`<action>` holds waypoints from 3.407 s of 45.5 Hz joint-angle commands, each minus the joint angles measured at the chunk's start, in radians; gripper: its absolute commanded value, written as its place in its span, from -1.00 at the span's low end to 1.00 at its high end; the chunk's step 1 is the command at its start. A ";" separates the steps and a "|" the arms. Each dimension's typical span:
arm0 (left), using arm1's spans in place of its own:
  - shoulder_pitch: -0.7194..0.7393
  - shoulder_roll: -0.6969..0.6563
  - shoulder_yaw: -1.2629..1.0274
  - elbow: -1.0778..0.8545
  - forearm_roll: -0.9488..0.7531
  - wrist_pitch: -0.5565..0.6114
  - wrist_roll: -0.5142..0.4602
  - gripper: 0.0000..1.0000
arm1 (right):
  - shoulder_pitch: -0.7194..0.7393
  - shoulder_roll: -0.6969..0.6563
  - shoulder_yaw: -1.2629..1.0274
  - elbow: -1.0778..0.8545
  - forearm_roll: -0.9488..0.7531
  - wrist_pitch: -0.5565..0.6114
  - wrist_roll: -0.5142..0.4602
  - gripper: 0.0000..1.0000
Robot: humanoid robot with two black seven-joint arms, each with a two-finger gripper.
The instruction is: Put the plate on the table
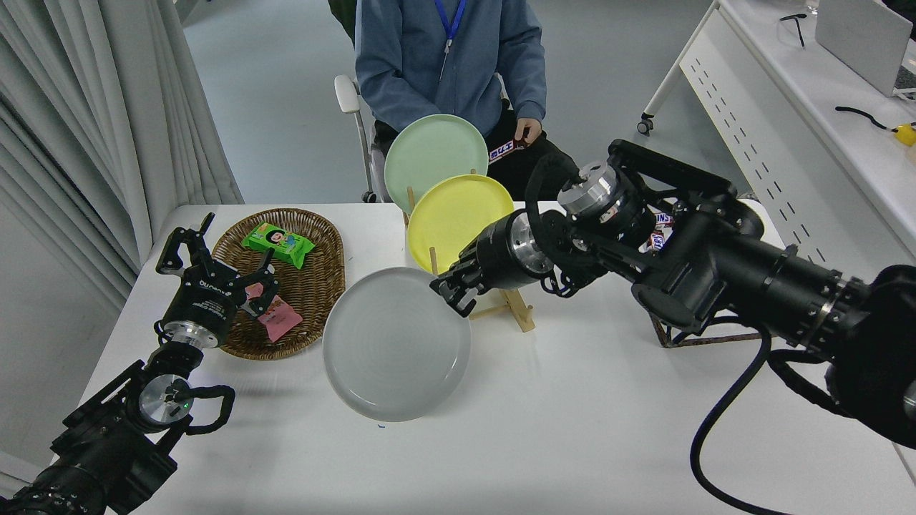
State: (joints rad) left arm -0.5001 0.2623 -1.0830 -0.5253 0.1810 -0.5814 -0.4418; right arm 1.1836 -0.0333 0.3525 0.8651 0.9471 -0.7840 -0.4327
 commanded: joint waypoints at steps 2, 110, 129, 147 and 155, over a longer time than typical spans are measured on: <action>0.000 0.000 0.000 -0.001 0.000 0.000 0.000 1.00 | -0.056 0.033 -0.001 -0.118 0.005 -0.001 0.000 -1.00; 0.000 0.000 0.000 0.001 0.000 0.000 0.000 1.00 | -0.237 0.033 -0.024 -0.166 0.064 -0.001 0.008 -1.00; 0.000 0.000 0.000 -0.001 0.000 0.000 0.000 1.00 | -0.237 0.033 -0.021 -0.184 0.047 -0.001 0.008 -1.00; 0.000 0.000 0.000 0.001 0.000 0.000 0.000 1.00 | -0.237 0.033 -0.013 -0.187 0.047 -0.001 0.008 -1.00; 0.000 0.000 0.000 -0.001 0.000 0.000 0.000 1.00 | -0.237 0.033 -0.010 -0.182 0.048 -0.001 0.005 -0.10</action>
State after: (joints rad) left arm -0.5003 0.2623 -1.0830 -0.5259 0.1810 -0.5814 -0.4418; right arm 0.9465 0.0000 0.3369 0.6789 0.9951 -0.7854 -0.4249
